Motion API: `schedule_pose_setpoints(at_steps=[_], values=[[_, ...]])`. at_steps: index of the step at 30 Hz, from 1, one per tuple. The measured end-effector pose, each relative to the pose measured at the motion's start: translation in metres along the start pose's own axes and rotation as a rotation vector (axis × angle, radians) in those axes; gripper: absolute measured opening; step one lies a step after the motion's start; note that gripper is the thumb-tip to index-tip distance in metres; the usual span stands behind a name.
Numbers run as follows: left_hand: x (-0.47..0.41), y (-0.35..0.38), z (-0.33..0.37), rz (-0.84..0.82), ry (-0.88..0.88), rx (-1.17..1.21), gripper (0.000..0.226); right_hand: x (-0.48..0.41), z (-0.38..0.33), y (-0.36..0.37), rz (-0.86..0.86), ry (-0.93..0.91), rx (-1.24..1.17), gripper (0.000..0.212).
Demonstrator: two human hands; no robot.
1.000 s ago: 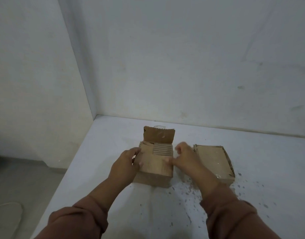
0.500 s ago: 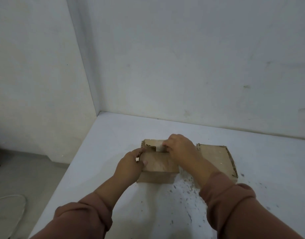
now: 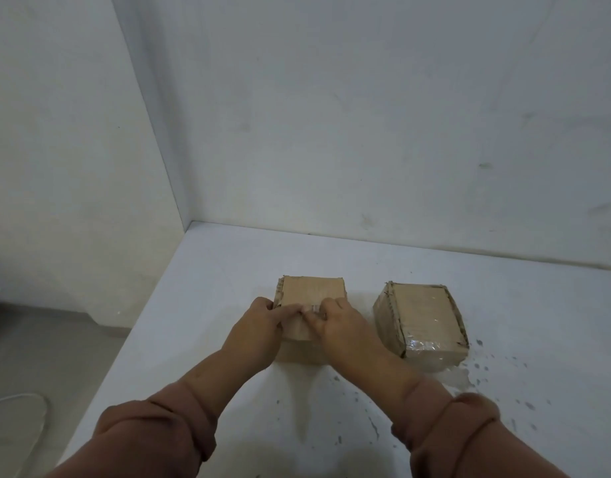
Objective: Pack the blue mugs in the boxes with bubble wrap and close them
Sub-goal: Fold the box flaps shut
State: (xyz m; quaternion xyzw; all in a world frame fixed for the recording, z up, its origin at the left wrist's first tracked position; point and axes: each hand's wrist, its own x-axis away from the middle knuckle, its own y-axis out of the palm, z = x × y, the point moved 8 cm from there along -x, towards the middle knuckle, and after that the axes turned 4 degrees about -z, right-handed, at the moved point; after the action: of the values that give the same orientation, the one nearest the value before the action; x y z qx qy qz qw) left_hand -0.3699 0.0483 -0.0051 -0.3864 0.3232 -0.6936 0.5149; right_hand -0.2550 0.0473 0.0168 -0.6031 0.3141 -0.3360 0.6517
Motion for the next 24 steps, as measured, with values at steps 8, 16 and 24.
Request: schedule_pose_setpoints(at_steps=[8, 16, 24], values=[[0.014, -0.009, 0.021, 0.153, 0.078, -0.293, 0.052, 0.016, 0.010, 0.011, 0.097, 0.224, -0.175, 0.042], [0.016, -0.008, 0.036, 0.229, 0.246, -0.436, 0.041, 0.021, 0.003, 0.012, 0.035, 0.188, -0.072, 0.046], [0.017, -0.009, 0.039, 0.273, 0.247, -0.449, 0.044, 0.024, 0.000, 0.017, 0.013, 0.214, -0.085, 0.065]])
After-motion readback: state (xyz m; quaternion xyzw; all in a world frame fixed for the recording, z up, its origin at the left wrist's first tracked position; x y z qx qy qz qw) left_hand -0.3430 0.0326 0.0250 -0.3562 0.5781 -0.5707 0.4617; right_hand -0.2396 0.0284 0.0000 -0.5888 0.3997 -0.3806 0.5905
